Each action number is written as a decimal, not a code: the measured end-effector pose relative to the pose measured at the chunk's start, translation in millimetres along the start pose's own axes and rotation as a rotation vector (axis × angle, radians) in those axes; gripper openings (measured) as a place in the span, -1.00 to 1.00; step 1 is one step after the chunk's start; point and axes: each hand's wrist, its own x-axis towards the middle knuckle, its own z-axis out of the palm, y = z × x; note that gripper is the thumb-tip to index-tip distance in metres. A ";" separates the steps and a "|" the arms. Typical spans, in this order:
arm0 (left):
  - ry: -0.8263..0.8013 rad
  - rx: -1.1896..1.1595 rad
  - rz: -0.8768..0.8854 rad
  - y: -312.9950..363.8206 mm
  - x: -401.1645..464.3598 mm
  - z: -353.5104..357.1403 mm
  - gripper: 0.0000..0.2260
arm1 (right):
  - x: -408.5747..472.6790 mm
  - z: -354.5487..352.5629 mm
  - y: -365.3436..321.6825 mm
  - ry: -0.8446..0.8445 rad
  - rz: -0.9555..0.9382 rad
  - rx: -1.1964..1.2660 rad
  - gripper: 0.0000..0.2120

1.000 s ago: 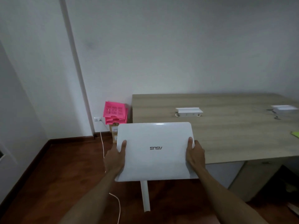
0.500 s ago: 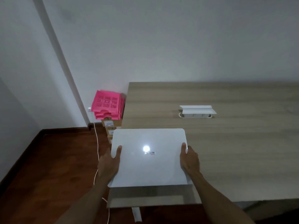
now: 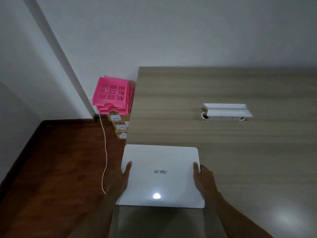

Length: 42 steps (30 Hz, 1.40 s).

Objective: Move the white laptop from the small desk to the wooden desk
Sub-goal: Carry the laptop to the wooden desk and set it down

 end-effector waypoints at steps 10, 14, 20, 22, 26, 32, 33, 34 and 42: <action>0.033 0.186 0.192 14.7 18.0 -1.0 -0.35 | 39.5 33.4 1.9 0.067 -0.001 -0.235 -0.15; -0.072 0.271 0.234 18.8 21.2 -10.0 -0.31 | 48.1 35.7 -5.0 0.079 -0.037 -0.317 -0.09; 0.041 0.201 0.280 15.8 26.8 -16.7 -0.37 | 51.8 37.1 -13.0 0.071 -0.104 -0.456 -0.06; 0.032 0.331 0.333 7.7 27.4 -9.9 -0.25 | 51.6 37.9 -12.9 0.068 -0.116 -0.496 -0.08; 0.120 0.412 0.340 -4.2 35.7 7.4 -0.33 | 48.7 35.4 -17.6 0.063 -0.121 -0.623 -0.24; 0.165 0.267 0.354 -1.7 38.4 8.1 -0.46 | 51.7 33.1 -17.0 0.033 -0.155 -0.702 -0.35; 0.196 0.264 0.348 -0.1 37.2 6.9 -0.47 | 51.5 33.7 -16.8 0.028 -0.152 -0.694 -0.35; 0.200 0.270 0.344 2.0 35.1 5.4 -0.46 | 51.6 34.1 -16.4 0.023 -0.149 -0.685 -0.36; 0.058 0.244 0.346 -12.6 54.7 18.9 -0.30 | 51.8 30.4 -15.4 0.009 -0.144 -0.640 -0.42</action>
